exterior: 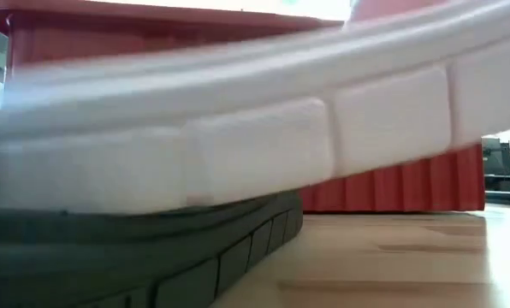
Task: Pick and place slides into bin
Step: Put the pink slipper into the red bin
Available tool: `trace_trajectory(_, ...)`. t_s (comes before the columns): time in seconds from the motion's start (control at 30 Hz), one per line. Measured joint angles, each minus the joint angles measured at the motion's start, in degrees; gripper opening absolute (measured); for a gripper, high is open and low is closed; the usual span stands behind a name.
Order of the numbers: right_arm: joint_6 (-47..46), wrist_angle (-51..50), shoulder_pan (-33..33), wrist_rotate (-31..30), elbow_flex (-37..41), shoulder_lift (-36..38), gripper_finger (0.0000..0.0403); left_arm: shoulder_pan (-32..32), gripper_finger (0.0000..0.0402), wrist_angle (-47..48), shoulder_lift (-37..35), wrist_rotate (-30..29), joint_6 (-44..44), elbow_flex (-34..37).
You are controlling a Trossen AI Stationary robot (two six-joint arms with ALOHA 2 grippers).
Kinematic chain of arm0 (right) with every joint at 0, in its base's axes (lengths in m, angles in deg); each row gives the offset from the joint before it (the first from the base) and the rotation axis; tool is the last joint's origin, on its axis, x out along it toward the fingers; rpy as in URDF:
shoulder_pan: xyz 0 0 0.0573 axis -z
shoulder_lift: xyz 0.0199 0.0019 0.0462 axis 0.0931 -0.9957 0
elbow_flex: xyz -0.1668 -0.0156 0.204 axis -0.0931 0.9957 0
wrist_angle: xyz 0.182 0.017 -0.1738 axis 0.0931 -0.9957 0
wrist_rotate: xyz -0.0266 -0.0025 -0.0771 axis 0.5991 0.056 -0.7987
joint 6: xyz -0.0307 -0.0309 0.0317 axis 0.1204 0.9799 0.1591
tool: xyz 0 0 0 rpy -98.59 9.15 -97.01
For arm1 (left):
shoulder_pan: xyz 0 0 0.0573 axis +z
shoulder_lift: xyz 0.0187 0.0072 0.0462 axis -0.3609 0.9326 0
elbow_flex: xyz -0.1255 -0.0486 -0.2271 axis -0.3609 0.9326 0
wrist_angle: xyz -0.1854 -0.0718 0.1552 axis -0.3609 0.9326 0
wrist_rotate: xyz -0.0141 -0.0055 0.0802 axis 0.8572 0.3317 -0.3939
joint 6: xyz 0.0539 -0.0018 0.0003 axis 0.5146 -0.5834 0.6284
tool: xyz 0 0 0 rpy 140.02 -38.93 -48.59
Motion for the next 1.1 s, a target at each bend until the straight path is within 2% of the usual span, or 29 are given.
trace_trajectory(0.17,7.82,-5.80,0.26,0.79,0.02,8.24,0.0000,0.01,0.0182,7.65,0.00,0.06,0.73,-7.18)
trace_trajectory(0.4,21.17,-7.81,3.21,7.22,0.01,18.83,0.0000,0.04,0.0182,19.16,0.00,-0.08,1.81,-16.00)
trace_trajectory(0.53,28.66,-14.78,6.61,9.87,-3.50,23.44,0.0000,0.04,0.0182,24.28,0.02,-2.26,2.61,-19.09)
trace_trajectory(0.67,36.90,-28.53,11.47,12.18,-12.26,26.10,0.0000,0.04,0.0182,28.13,0.04,-6.74,6.57,-21.82)
trace_trajectory(0.83,49.07,-50.20,18.90,11.37,-28.67,25.78,0.0000,0.82,0.0182,30.54,0.07,-13.45,13.74,-24.80)
trace_trajectory(0.97,59.35,-62.23,26.26,10.19,-41.33,24.33,0.0000,4.89,0.0182,32.60,0.04,-14.70,17.91,-26.83)
trace_trajectory(1.1,67.53,-72.52,35.08,11.67,-52.11,22.53,0.0000,12.02,0.0182,34.49,0.04,-15.06,24.41,-27.26)
